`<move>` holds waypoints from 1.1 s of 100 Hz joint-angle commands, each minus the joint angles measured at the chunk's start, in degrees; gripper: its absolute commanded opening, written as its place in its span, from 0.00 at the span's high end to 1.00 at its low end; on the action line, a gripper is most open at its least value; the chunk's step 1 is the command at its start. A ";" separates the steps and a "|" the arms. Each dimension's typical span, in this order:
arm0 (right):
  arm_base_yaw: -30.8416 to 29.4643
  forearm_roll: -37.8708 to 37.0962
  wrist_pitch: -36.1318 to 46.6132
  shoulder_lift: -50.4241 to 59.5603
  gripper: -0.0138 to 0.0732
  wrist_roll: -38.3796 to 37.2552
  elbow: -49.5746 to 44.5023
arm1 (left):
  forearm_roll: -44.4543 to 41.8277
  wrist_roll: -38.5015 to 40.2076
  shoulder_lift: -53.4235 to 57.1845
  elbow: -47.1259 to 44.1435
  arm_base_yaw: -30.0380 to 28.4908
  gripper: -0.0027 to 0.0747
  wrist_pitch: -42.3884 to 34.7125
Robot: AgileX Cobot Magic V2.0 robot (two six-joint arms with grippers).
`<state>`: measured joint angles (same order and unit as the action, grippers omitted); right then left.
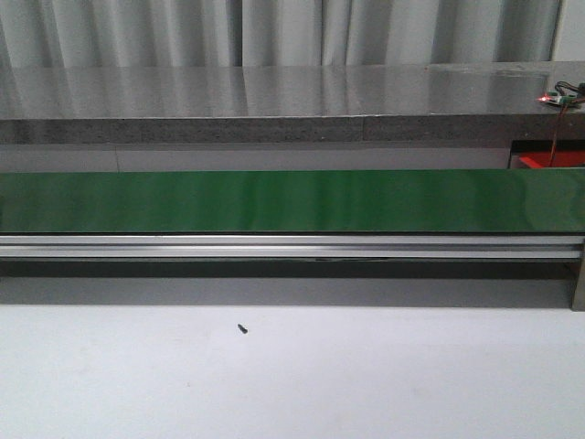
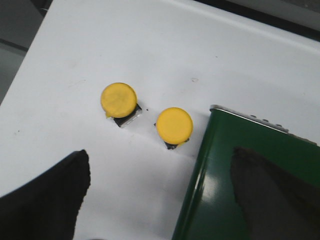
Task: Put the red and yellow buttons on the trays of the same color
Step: 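Set the red button on the green belt and open the left gripper, then grasp a yellow push-button from the table with the left gripper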
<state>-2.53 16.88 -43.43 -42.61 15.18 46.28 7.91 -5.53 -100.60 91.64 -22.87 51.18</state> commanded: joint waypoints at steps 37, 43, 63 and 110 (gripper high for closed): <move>-0.04 1.06 3.25 0.31 0.92 0.46 1.55 | 0.45 8.05 -6.17 4.63 -3.29 0.24 -5.40; -0.04 1.06 3.25 0.31 0.92 0.46 1.55 | 1.06 8.49 -7.82 5.88 -3.29 0.24 -5.14; -0.04 1.06 3.25 0.31 0.92 0.46 1.55 | 2.28 9.61 -12.77 10.08 -3.29 0.24 -4.14; -0.04 1.06 3.25 0.31 0.92 0.46 1.55 | 3.04 9.61 -20.19 12.22 -3.40 0.30 -7.39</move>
<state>-2.53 16.88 -43.43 -42.61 15.18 46.28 9.99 3.50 -123.50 101.96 -26.08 47.23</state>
